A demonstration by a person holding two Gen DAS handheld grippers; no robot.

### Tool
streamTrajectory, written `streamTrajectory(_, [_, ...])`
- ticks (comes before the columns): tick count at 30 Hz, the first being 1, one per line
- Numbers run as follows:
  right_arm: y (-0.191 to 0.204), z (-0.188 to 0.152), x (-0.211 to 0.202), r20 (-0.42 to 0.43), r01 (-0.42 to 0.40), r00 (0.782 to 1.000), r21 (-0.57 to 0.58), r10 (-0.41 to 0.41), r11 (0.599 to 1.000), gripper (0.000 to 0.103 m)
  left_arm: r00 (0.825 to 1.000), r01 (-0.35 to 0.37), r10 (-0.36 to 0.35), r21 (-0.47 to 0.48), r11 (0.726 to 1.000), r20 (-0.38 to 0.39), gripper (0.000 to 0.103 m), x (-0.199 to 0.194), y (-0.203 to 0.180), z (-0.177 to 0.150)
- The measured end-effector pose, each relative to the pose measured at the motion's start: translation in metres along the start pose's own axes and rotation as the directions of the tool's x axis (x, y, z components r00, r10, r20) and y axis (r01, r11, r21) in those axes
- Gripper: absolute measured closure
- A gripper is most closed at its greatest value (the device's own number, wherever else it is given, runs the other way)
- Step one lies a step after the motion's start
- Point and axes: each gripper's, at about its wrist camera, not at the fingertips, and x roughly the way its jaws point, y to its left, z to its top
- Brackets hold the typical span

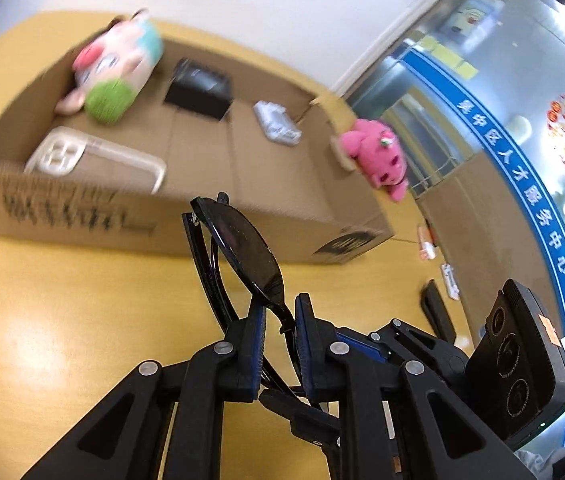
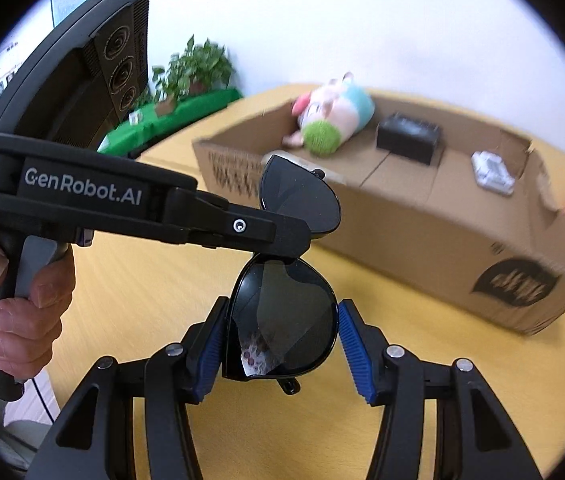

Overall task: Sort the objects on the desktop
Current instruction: 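Lift the sunglasses with the right gripper and carry them over the box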

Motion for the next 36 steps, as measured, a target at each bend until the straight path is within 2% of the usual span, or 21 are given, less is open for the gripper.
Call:
streamTrajectory(7, [-0.028,0.034,-0.036,0.100,0.070,0.992,0.035,-0.073,0.997,0.050,0.999,0.049,-0.050,0.140,0.989,0.003,0.089,0.000,-0.048,0.056])
streamTrajectory(12, [-0.063,0.062,-0.050,0.144,0.126,0.980,0.081,-0.136,0.989,0.050,0.996,0.092,-0.090,0.210,0.973,-0.019,0.089,0.021,-0.077,0.109])
streamTrajectory(16, [-0.097,0.082,-0.051,0.142,0.160,0.974,0.118,-0.177,0.980,0.050,0.992,0.127,-0.118,0.231,0.965,-0.053,0.090,0.048,-0.089,0.145])
streamTrajectory(20, [-0.131,0.094,-0.042,0.118,0.164,0.976,0.172,-0.186,0.971,0.050,0.986,0.156,-0.136,0.231,0.960,-0.101,0.091,0.083,-0.094,0.174])
streamTrajectory(25, [-0.168,0.093,-0.020,0.067,0.162,0.981,0.251,-0.184,0.954,0.050,0.974,0.183,-0.149,0.204,0.962,-0.169,0.095,0.127,-0.092,0.191])
streamTrajectory(32, [-0.214,0.084,0.038,-0.071,0.133,0.991,0.394,-0.114,0.910,0.050,0.950,0.192,-0.148,0.139,0.972,-0.276,0.097,0.187,-0.063,0.196])
streamTrajectory(36, [-0.220,0.086,0.065,-0.172,0.163,0.980,0.407,-0.099,0.899,0.050,0.934,0.199,-0.171,0.060,0.978,-0.314,0.097,0.209,-0.038,0.196])
